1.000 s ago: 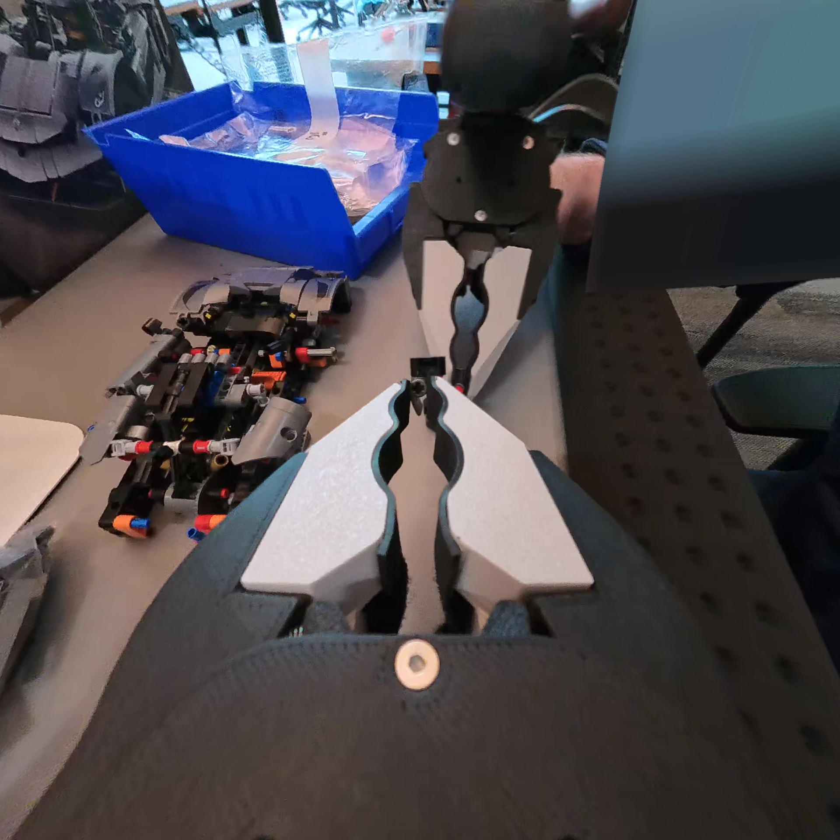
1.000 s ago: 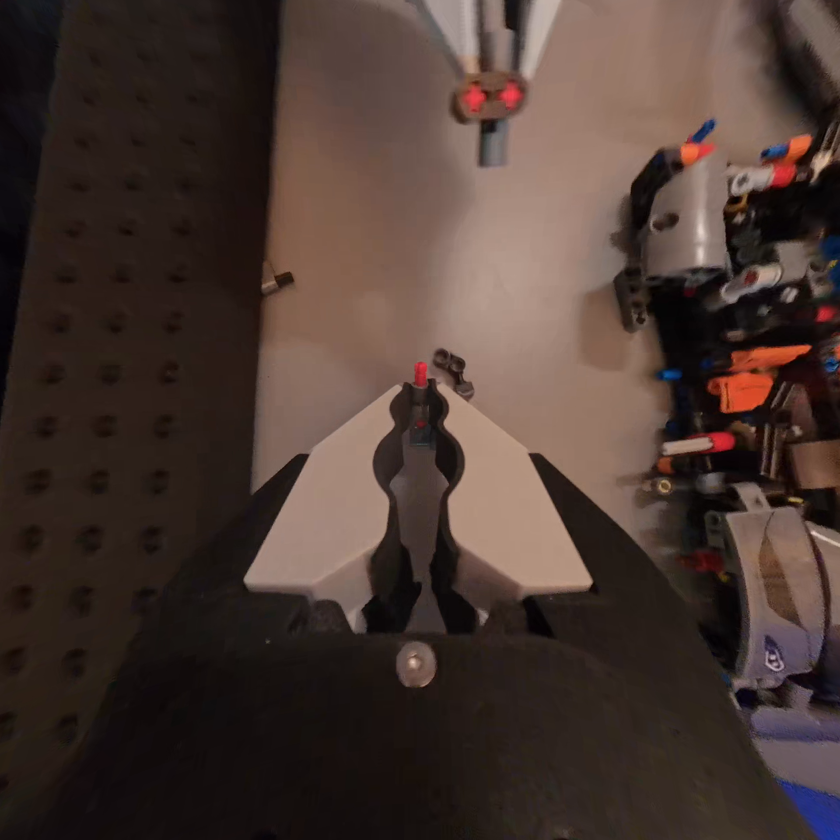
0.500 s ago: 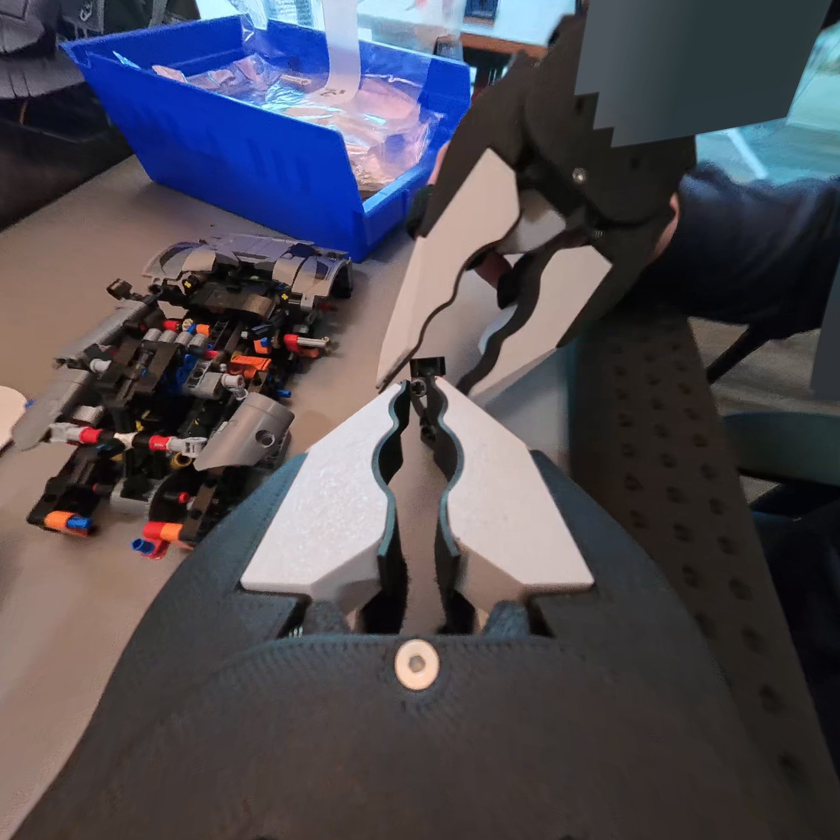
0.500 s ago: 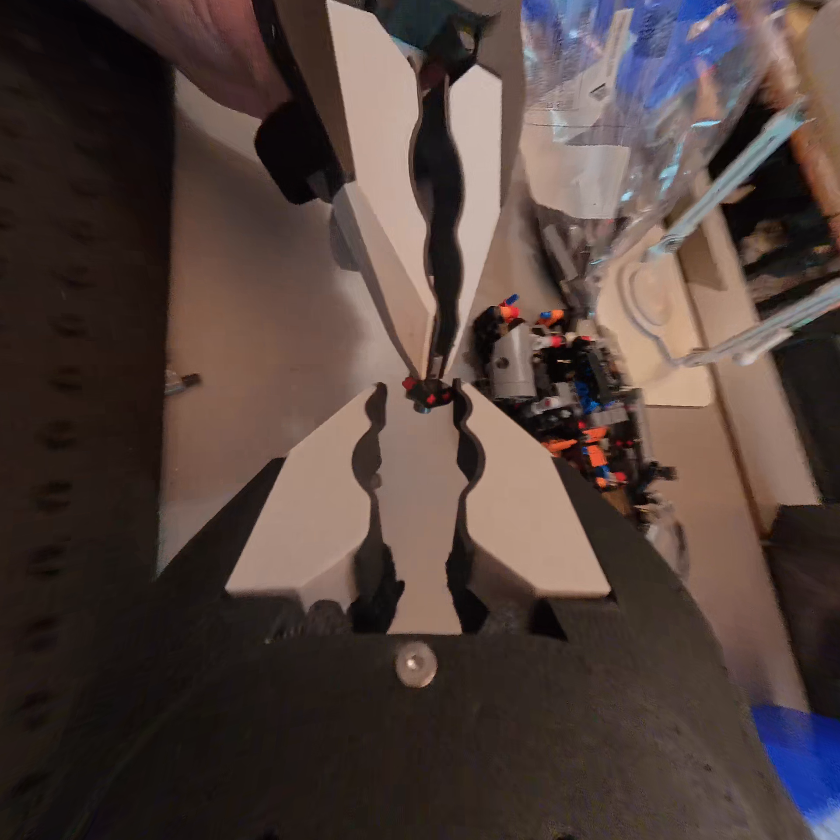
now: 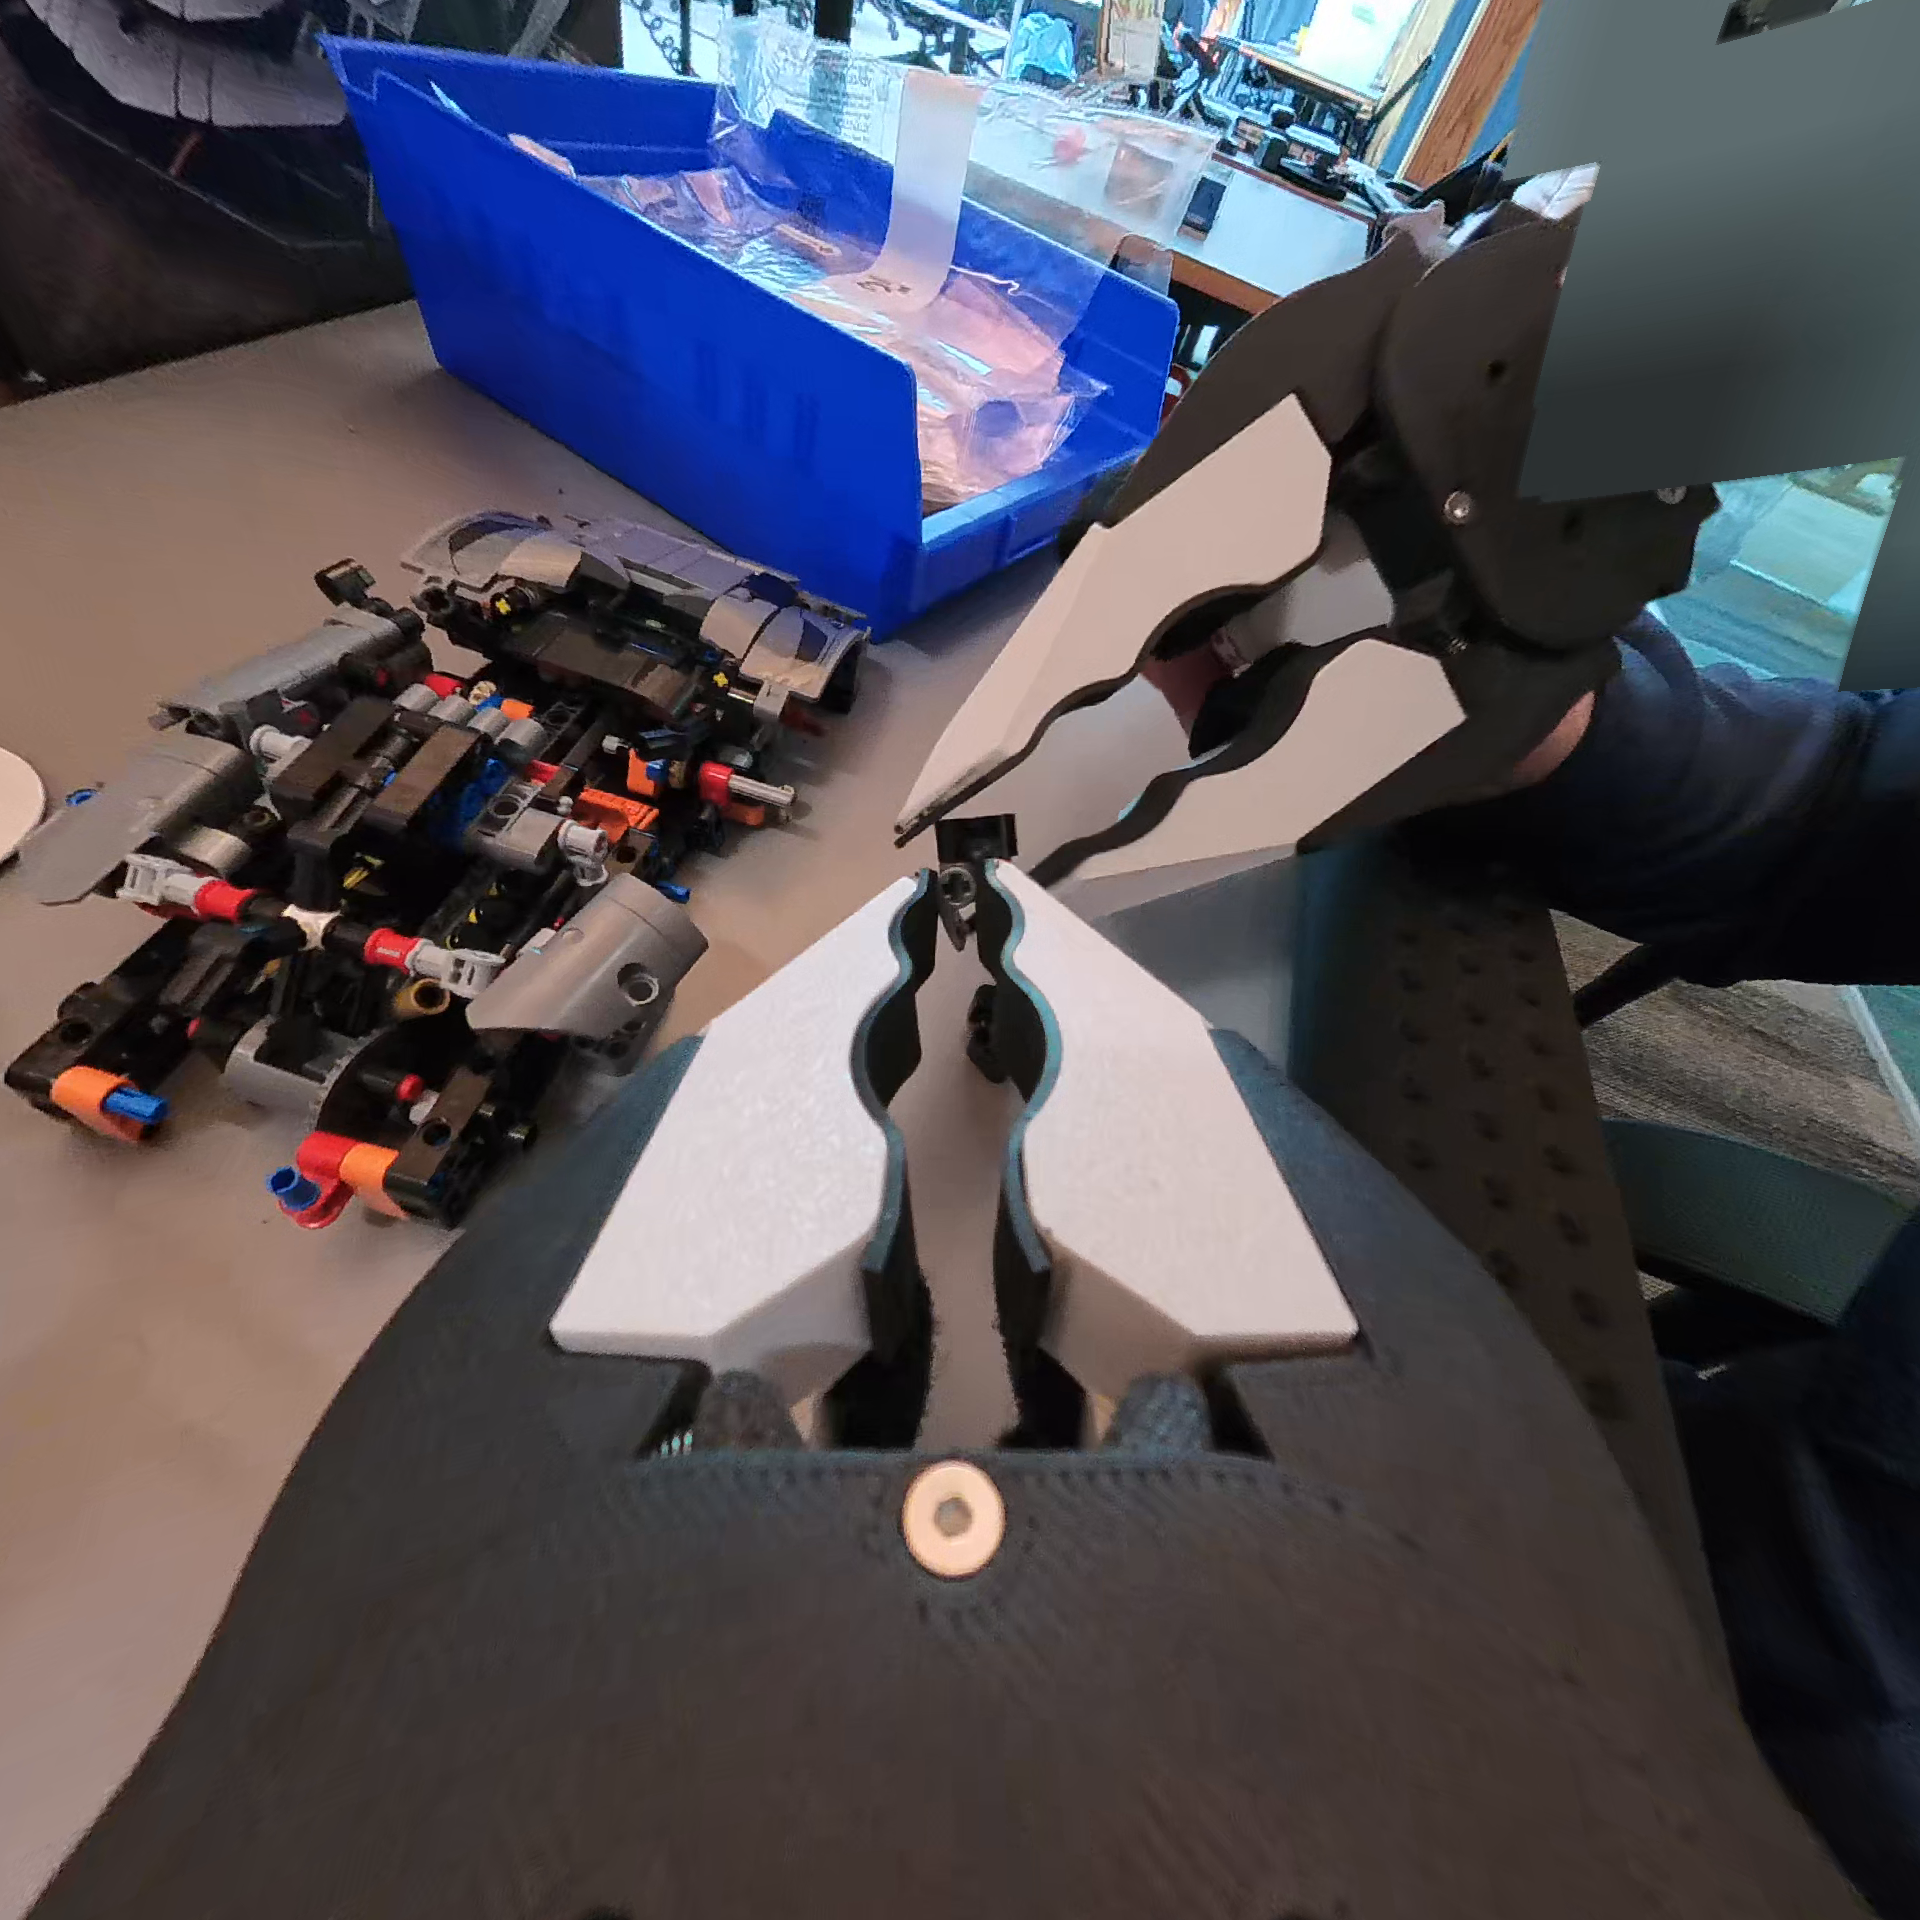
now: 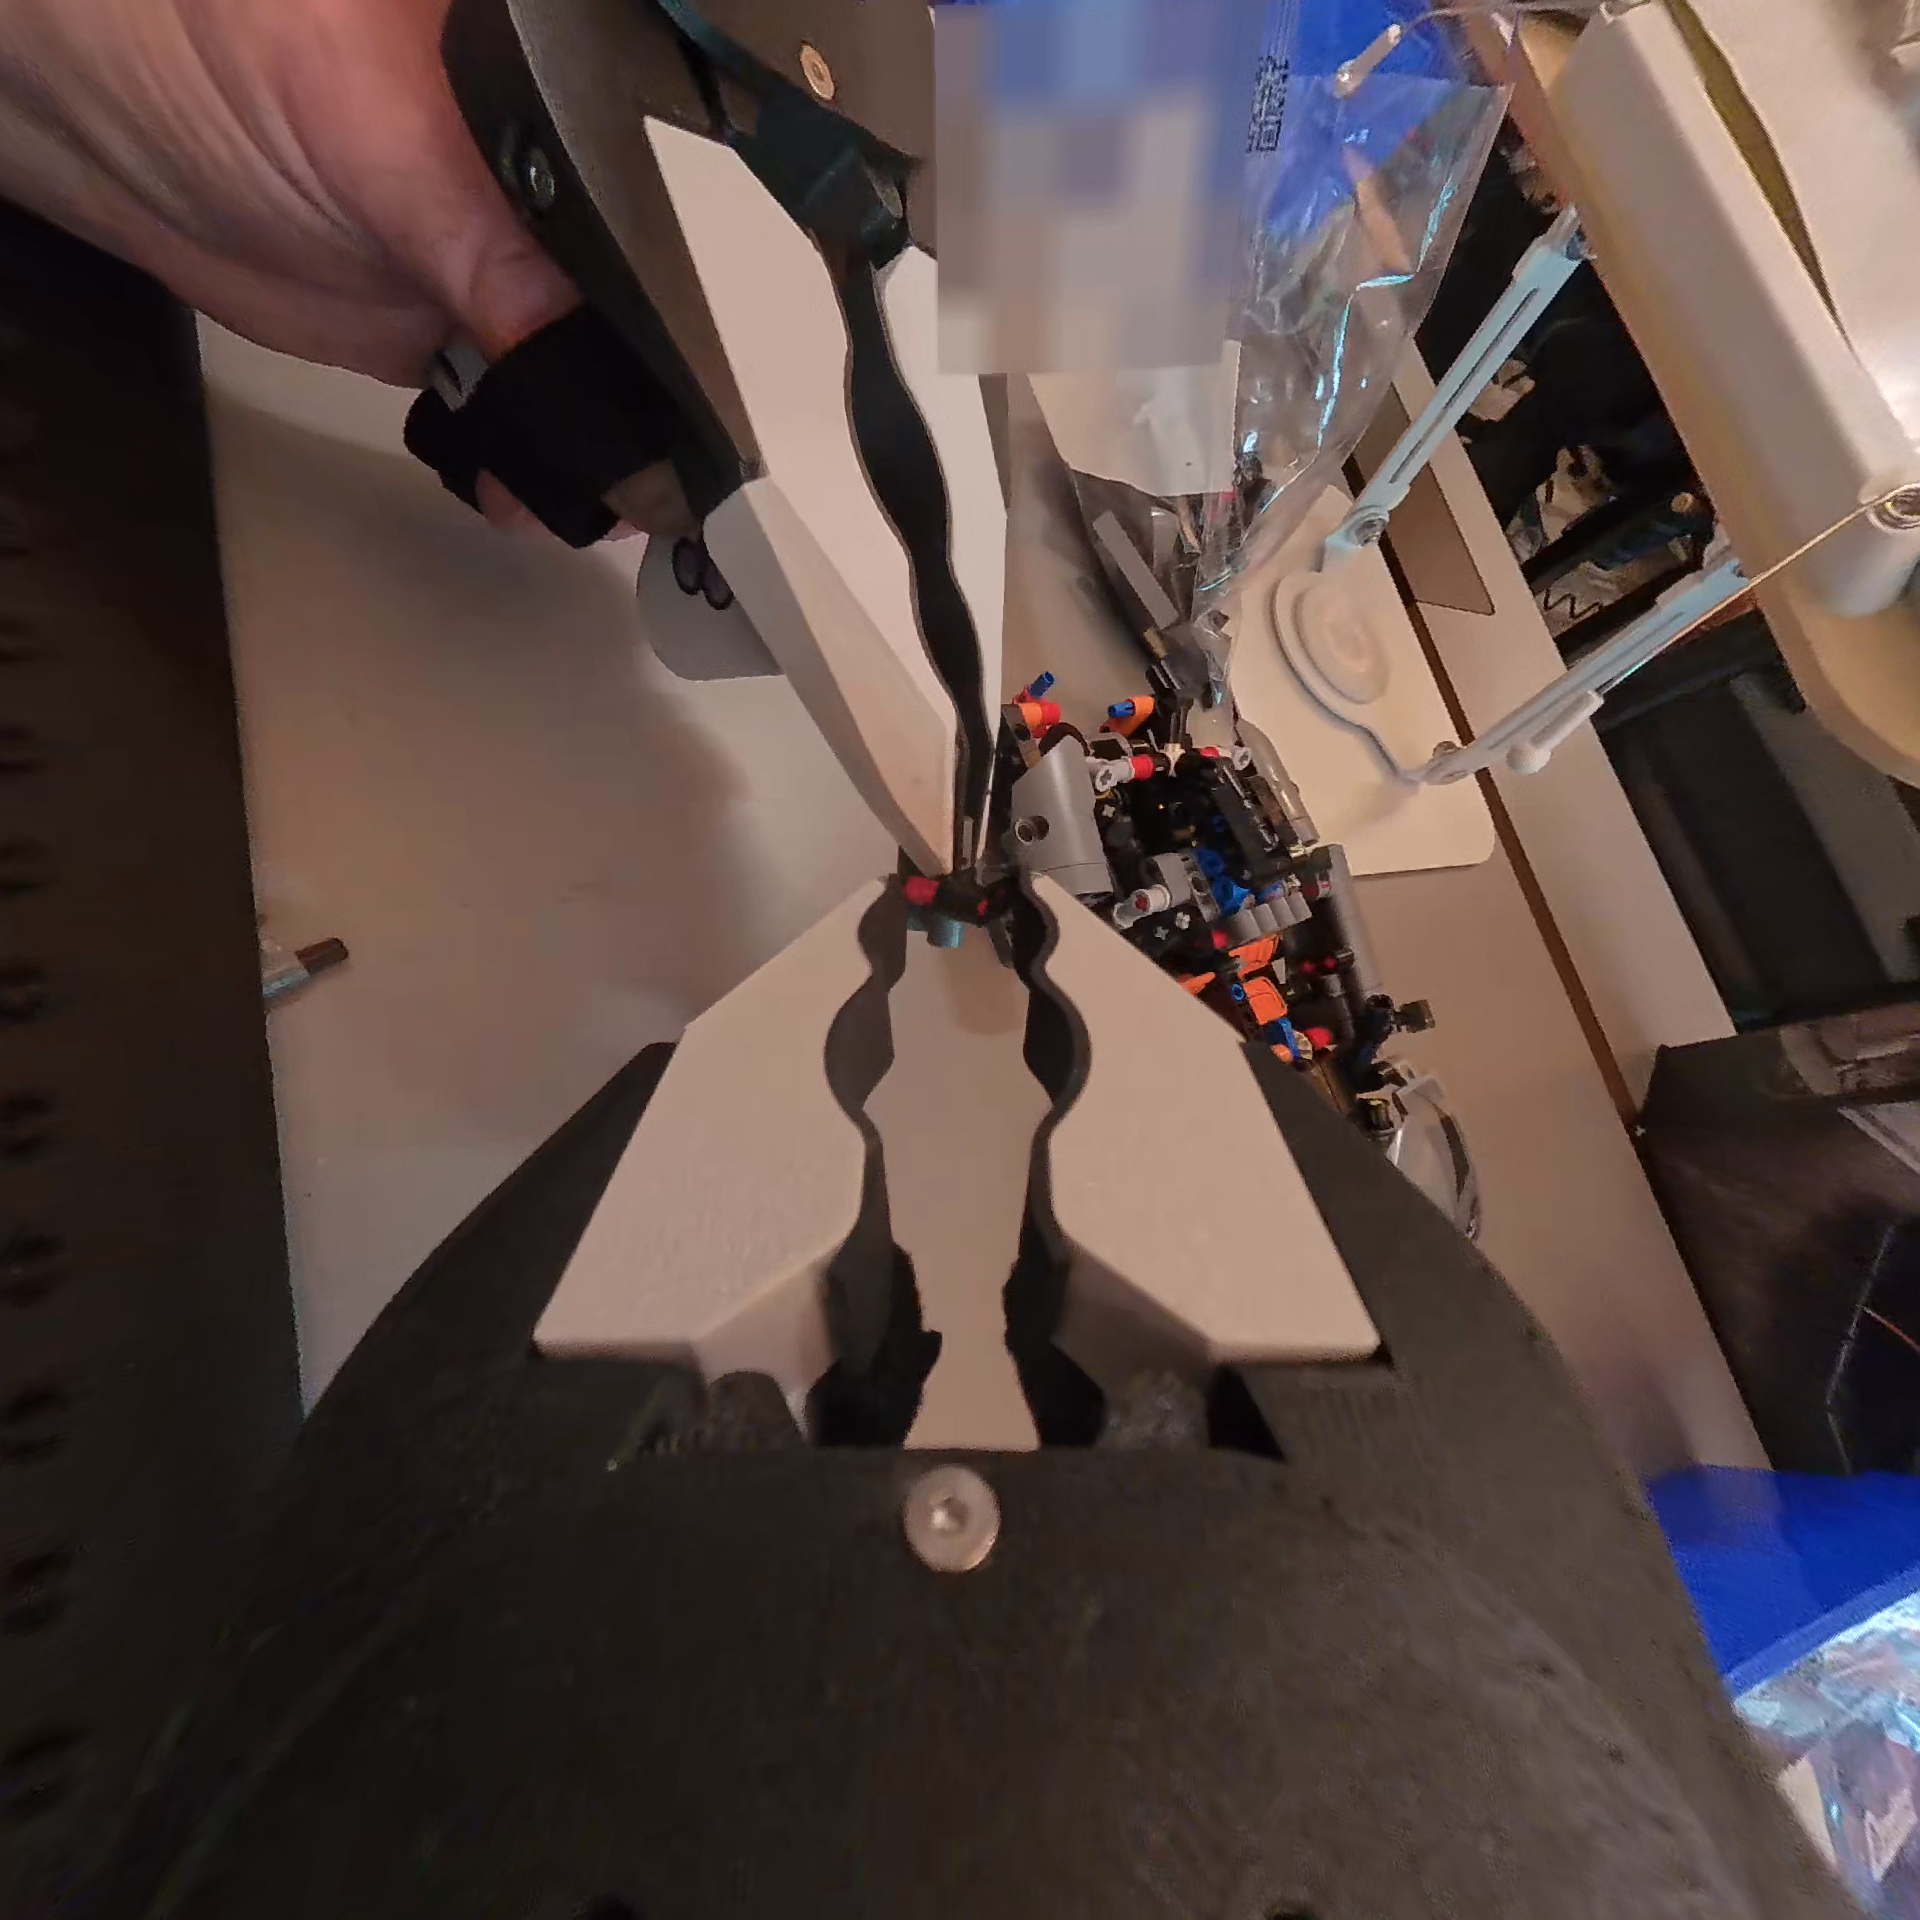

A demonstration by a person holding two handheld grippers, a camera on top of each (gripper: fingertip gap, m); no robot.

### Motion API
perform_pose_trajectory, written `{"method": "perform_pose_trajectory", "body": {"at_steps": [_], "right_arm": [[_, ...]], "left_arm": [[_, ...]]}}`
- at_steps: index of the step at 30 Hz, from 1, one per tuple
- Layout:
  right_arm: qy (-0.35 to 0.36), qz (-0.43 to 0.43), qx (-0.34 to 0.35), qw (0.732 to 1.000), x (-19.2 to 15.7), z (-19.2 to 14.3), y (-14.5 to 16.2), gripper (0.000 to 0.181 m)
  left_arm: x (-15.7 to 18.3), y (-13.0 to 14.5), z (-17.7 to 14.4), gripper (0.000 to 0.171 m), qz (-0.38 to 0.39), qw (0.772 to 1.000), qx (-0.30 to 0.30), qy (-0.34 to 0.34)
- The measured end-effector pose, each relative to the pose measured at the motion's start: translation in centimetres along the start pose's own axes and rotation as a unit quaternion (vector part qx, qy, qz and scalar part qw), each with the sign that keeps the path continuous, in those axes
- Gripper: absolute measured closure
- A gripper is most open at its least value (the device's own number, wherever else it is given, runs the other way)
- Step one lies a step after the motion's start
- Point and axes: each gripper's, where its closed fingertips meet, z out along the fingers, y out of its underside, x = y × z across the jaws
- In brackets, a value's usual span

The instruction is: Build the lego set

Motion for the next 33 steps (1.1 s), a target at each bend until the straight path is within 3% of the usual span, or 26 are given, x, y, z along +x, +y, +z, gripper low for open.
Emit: {"method": "perform_pose_trajectory", "body": {"at_steps": [13, 14, 15, 17, 18, 20, 23, 26, 29, 33], "right_arm": [[-0.061, 0.136, 0.034, 0.988, 0.0, -0.7, -0.4, 0.166], [-0.059, 0.157, 0.043, 0.985, 0.5, -0.9, -0.4, 0.167], [-0.042, 0.186, 0.061, 0.98, 1.9, -1.5, -0.3, 0.181], [-0.051, 0.233, 0.101, 0.966, 3.8, -2.8, -0.2, 0.181], [-0.068, 0.212, 0.076, 0.972, 2.6, -2.1, 0.4, 0.181], [-0.092, 0.167, 0.033, 0.981, 0.5, -0.8, 1.2, 0.181], [-0.094, 0.162, 0.093, 0.978, 1.5, -2.4, -0.2, 0.181], [-0.117, 0.121, 0.085, 0.982, 0.0, -1.9, -0.1, 0.163], [-0.096, 0.085, 0.056, 0.99, -0.2, -0.8, 0.5, 0.169], [-0.138, 0.08, 0.035, 0.987, -1.5, -0.5, 1.4, 0.168]], "left_arm": [[0.1, -0.2, -0.4, 0.167, 0.088, 0.994, -0.023, -0.058], [0.1, -0.1, -0.5, 0.167, 0.094, 0.993, -0.024, -0.06], [0.2, 0.3, -0.5, 0.171, 0.103, 0.992, -0.037, -0.058], [2.0, 2.1, 0.3, 0.171, 0.127, 0.989, -0.074, -0.027], [1.8, 1.5, 0.6, 0.171, 0.149, 0.985, -0.071, -0.044], [1.2, 1.1, 0.6, 0.171, 0.117, 0.99, -0.07, -0.021], [0.2, 1.7, -0.4, 0.171, 0.066, 0.996, -0.057, -0.014], [0.5, 1.7, -0.4, 0.171, 0.043, 0.998, -0.054, 0.005], [1.1, 2.6, 0.4, 0.171, 0.049, 0.995, -0.079, 0.021], [1.4, 3.2, 0.5, 0.171, 0.031, 0.994, -0.094, 0.04]]}}
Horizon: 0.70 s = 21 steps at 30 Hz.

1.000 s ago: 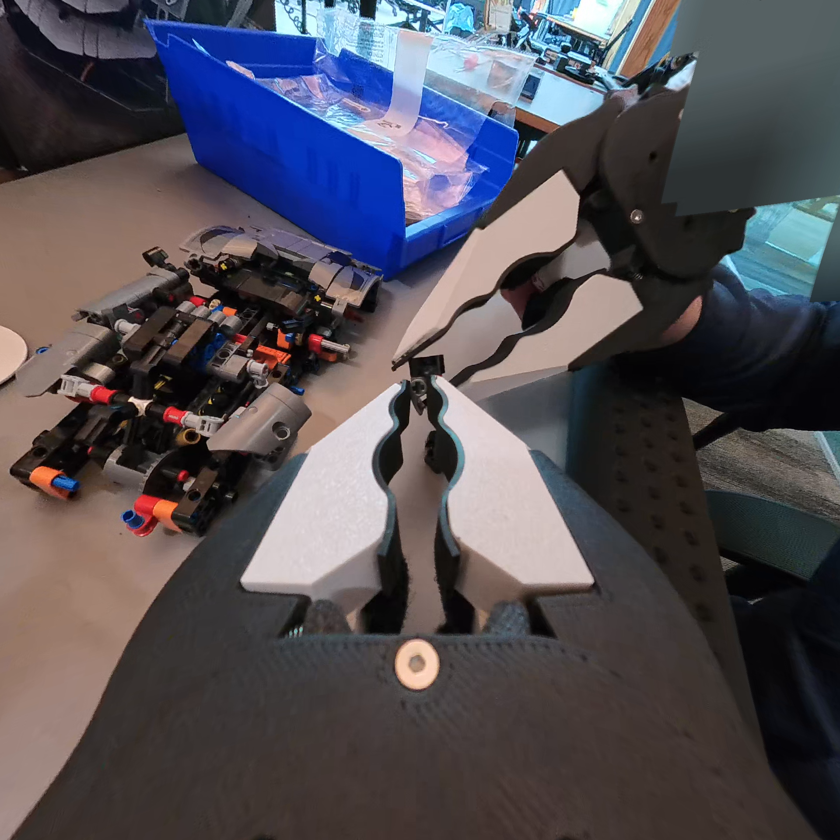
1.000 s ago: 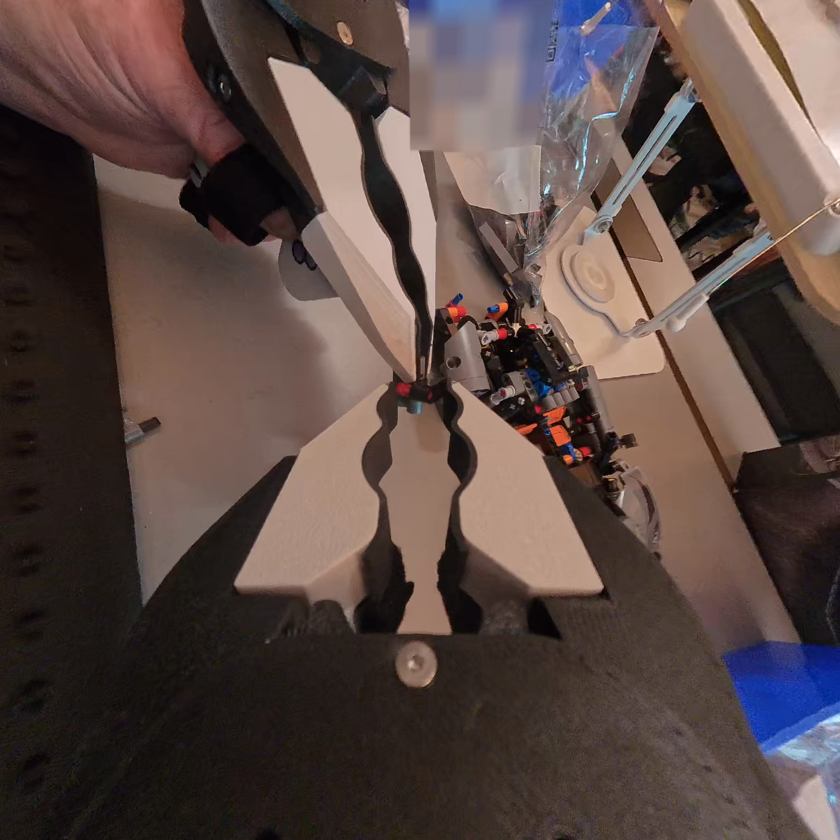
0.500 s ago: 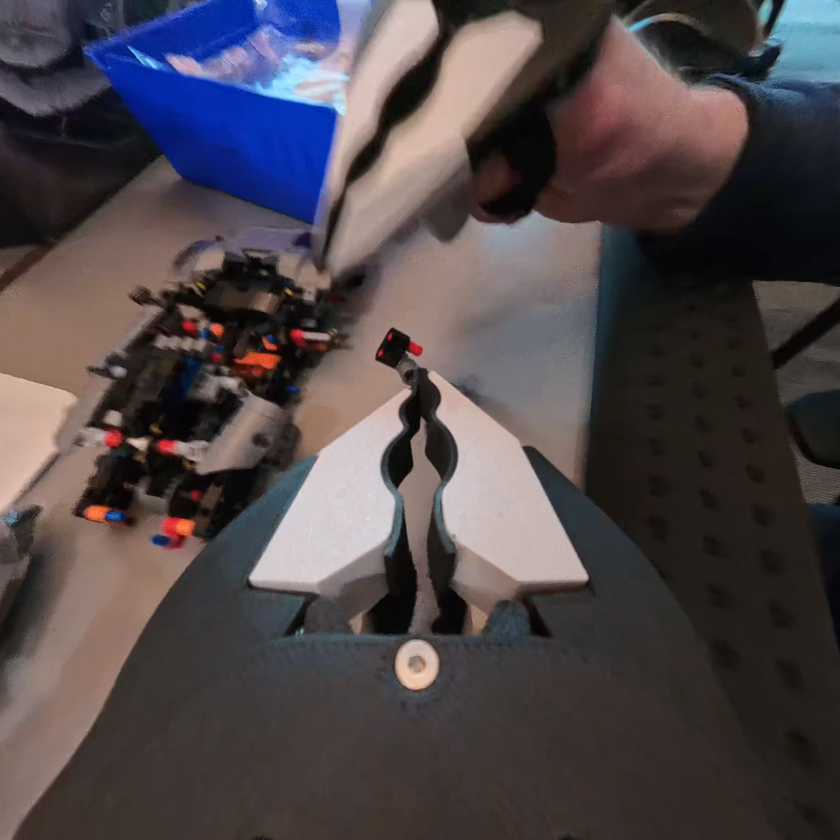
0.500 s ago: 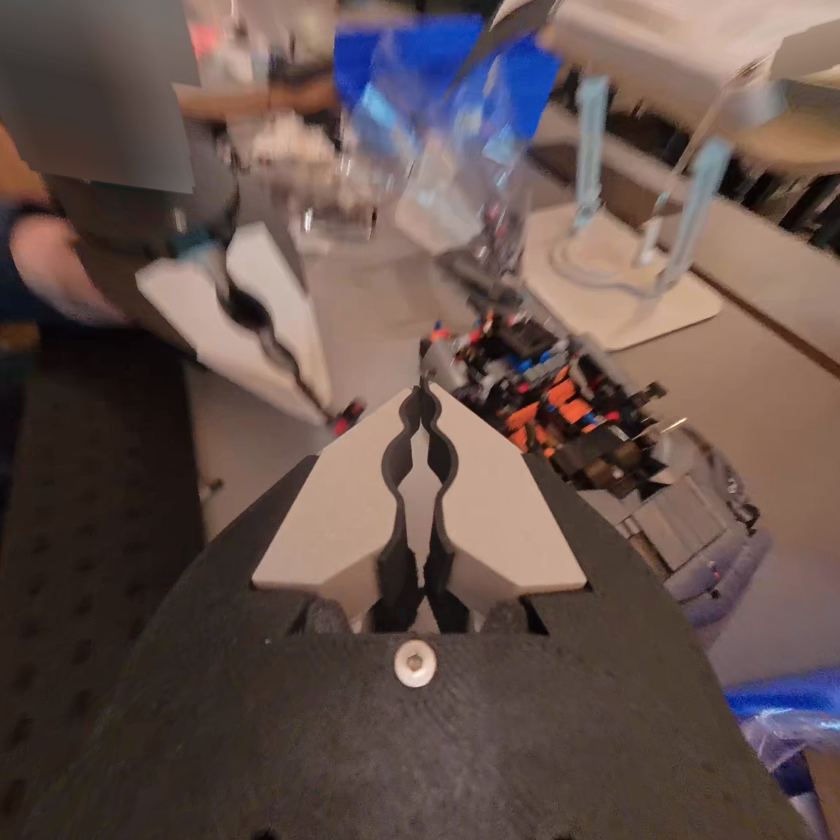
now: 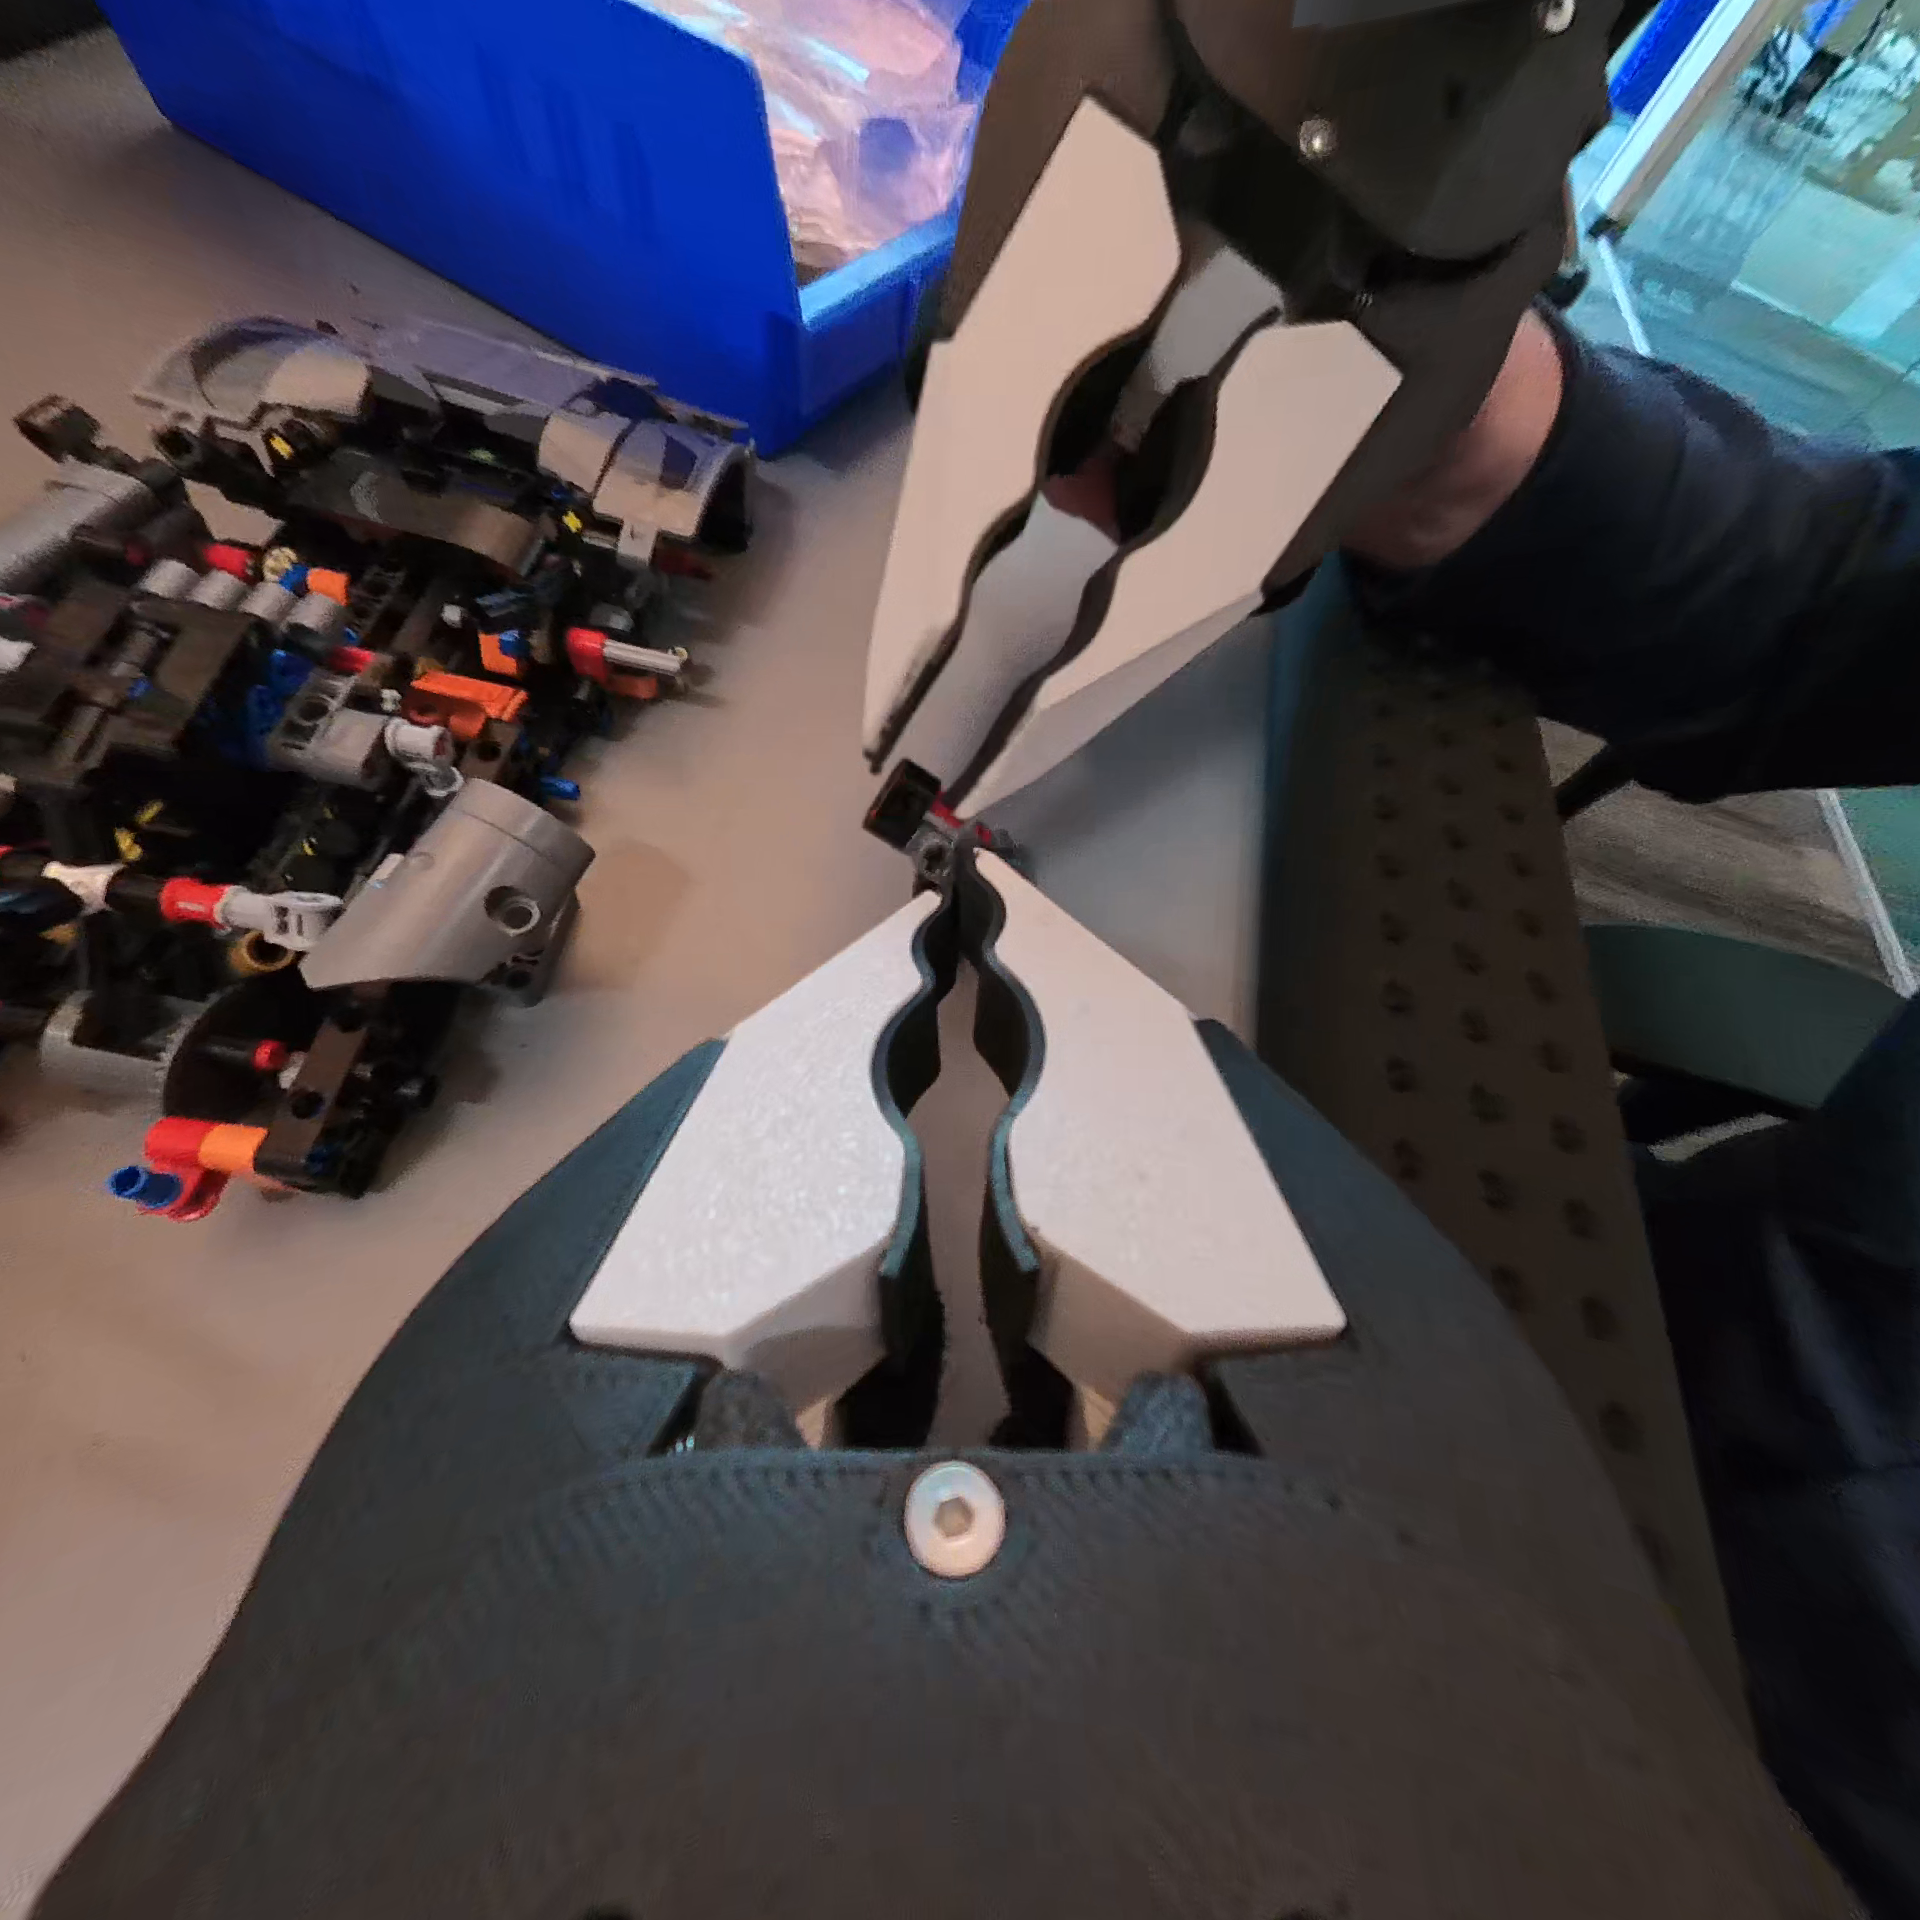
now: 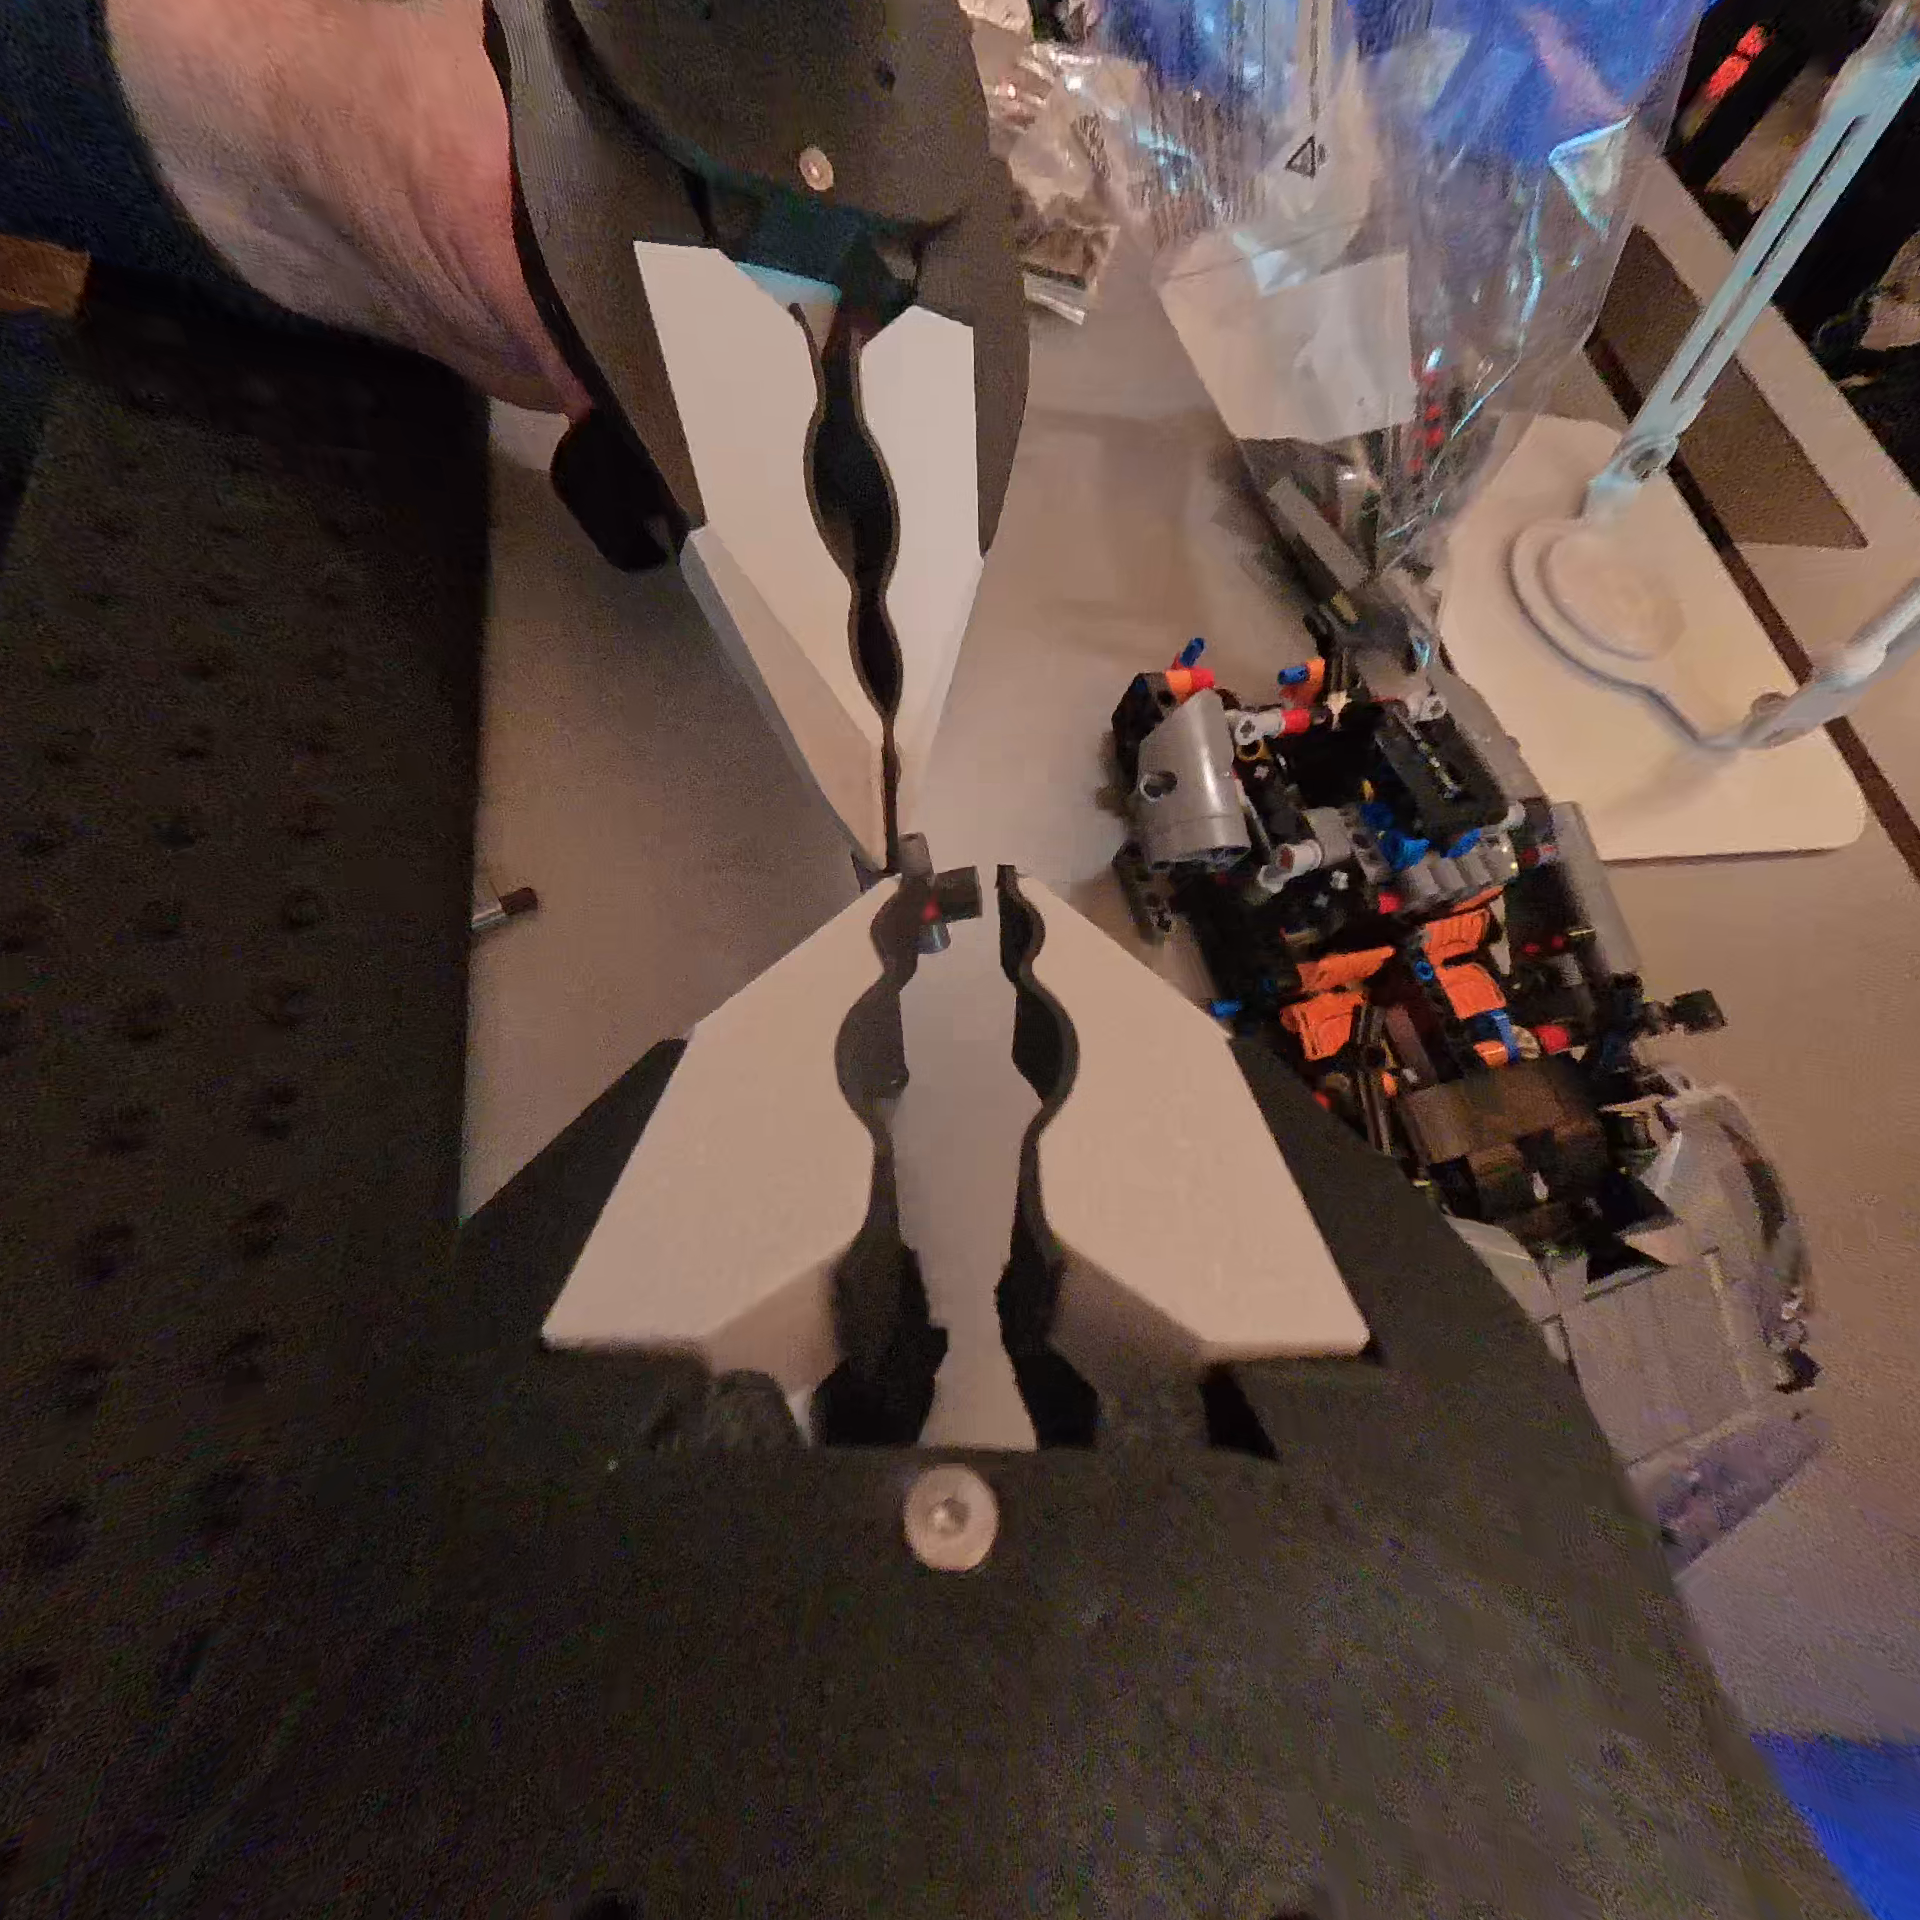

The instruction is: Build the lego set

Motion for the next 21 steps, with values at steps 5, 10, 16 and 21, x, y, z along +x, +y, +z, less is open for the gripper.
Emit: {"method": "perform_pose_trajectory", "body": {"at_steps": [5, 10, 16, 21], "right_arm": [[-0.033, -0.017, -0.05, 0.998, -1.0, 1.3, 2.0, 0.164], [-0.043, -0.015, -0.079, 0.996, -1.4, 2.3, 3.0, 0.168], [-0.071, 0.03, -0.1, 0.992, -1.7, 3.2, 3.6, 0.168], [-0.068, 0.065, -0.098, 0.991, -1.4, 3.4, 3.4, 0.169]], "left_arm": [[-0.2, 1.8, 0.7, 0.171, -0.023, 0.999, -0.045, 0.006], [-0.3, 3.0, 1.0, 0.171, -0.05, 0.996, -0.073, 0.019], [-0.5, 4.4, 1.3, 0.171, -0.047, 0.993, -0.11, 0.02], [-0.8, 4.5, 1.3, 0.171, -0.018, 0.993, -0.12, 0.006]]}}
